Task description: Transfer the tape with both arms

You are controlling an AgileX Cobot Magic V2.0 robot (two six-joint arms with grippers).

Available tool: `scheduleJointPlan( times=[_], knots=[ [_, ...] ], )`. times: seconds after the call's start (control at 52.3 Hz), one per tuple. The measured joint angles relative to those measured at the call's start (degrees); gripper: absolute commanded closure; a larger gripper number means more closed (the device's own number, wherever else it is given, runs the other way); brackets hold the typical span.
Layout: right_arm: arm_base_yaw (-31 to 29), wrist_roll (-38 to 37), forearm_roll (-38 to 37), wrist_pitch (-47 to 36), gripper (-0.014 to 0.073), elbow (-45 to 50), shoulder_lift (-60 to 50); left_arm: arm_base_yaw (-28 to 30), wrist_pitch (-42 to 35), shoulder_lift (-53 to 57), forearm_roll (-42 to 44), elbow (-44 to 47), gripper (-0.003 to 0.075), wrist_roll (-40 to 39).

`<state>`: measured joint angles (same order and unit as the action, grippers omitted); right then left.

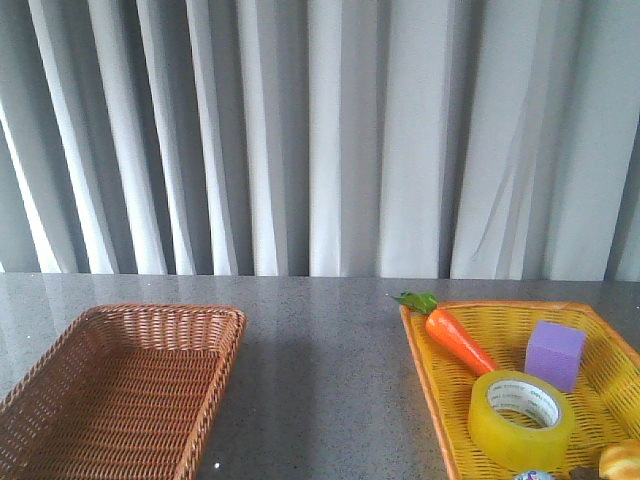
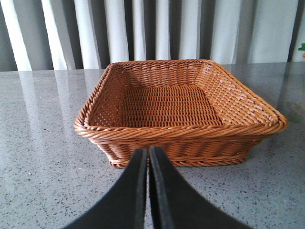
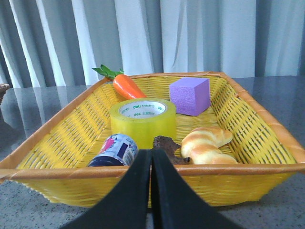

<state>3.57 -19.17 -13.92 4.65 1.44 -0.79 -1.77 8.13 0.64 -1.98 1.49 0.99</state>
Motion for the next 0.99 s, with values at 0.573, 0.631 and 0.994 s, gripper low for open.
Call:
scheduleJointPlan(
  times=[0.573,0.631,0.994],
  knots=[
    [0.00,0.00,0.00,-0.42,0.0599,0.00,0.00,0.00,0.00,0.00,0.00,0.00,0.0727,-0.01],
    [0.00,0.00,0.00,-0.46,0.0599,0.00,0.00,0.00,0.00,0.00,0.00,0.00,0.0727,-0.01],
    [0.00,0.00,0.21,-3.99,0.0599,0.00,0.00,0.00,0.00,0.00,0.00,0.00,0.0727,-0.01]
  ],
)
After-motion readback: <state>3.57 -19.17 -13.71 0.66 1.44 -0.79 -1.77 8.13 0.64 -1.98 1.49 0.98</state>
